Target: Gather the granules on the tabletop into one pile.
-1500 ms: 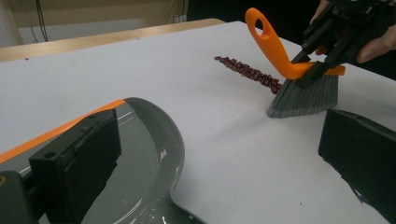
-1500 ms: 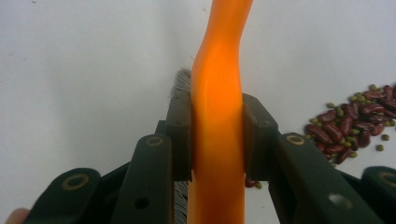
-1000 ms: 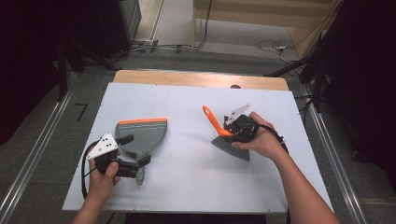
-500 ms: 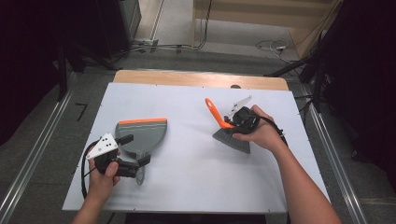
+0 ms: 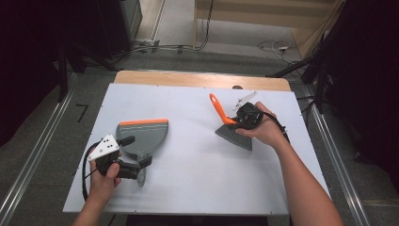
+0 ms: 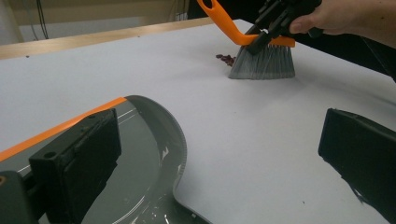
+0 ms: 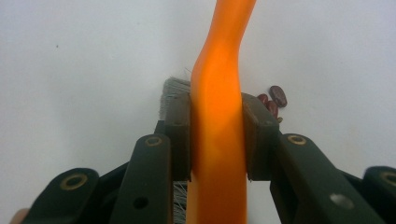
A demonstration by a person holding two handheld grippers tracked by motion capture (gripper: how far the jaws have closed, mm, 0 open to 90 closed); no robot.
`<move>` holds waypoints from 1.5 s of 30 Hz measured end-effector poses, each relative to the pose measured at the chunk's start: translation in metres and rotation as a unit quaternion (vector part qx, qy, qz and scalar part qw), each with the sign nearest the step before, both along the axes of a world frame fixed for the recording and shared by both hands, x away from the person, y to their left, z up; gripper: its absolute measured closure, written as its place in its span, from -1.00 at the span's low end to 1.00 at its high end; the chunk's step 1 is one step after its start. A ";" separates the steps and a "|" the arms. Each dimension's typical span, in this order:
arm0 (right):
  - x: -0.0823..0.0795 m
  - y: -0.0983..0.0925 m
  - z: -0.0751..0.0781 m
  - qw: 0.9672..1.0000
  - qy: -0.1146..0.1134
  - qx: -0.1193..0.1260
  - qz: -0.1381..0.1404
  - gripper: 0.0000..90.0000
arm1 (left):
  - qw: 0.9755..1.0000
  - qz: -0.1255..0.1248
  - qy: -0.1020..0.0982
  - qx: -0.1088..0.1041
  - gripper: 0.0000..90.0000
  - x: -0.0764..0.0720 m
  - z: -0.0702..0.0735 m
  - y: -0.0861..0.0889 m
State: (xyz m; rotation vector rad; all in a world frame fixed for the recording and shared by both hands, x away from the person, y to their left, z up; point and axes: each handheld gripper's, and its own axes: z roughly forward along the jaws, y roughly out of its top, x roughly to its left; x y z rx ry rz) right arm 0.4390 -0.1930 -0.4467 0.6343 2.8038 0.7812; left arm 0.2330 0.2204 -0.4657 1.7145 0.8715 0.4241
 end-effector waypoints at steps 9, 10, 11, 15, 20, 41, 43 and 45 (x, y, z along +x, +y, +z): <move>0.010 0.000 0.000 1.000 0.001 0.000 -0.008 0.48 | 1.000 -0.001 0.000 0.000 -1.00 0.000 0.000 0.000; 0.011 -0.001 0.000 1.000 0.002 0.001 -0.007 0.48 | 1.000 -0.001 0.001 0.000 -1.00 0.000 0.000 0.000; 0.012 -0.001 0.000 1.000 0.004 0.002 -0.007 0.48 | 1.000 -0.001 0.001 0.000 -1.00 0.000 0.000 0.000; 0.016 -0.002 0.000 1.000 0.004 0.005 -0.012 0.48 | 1.000 -0.001 0.001 0.001 -1.00 0.000 0.000 0.000; 0.020 -0.003 -0.001 1.000 0.002 0.005 -0.014 0.48 | 1.000 -0.001 0.000 0.000 -1.00 0.000 0.000 0.000; 0.028 -0.004 0.002 0.999 -0.019 0.005 -0.036 0.48 | 1.000 0.000 -0.001 0.000 -1.00 0.000 0.000 0.000; 0.027 -0.004 0.002 0.999 -0.018 0.006 -0.037 0.49 | 1.000 0.000 -0.001 0.001 -1.00 0.000 0.000 0.000; 0.026 -0.003 0.003 0.999 -0.015 0.005 -0.039 0.49 | 1.000 -0.001 0.000 0.001 -1.00 0.000 0.000 0.000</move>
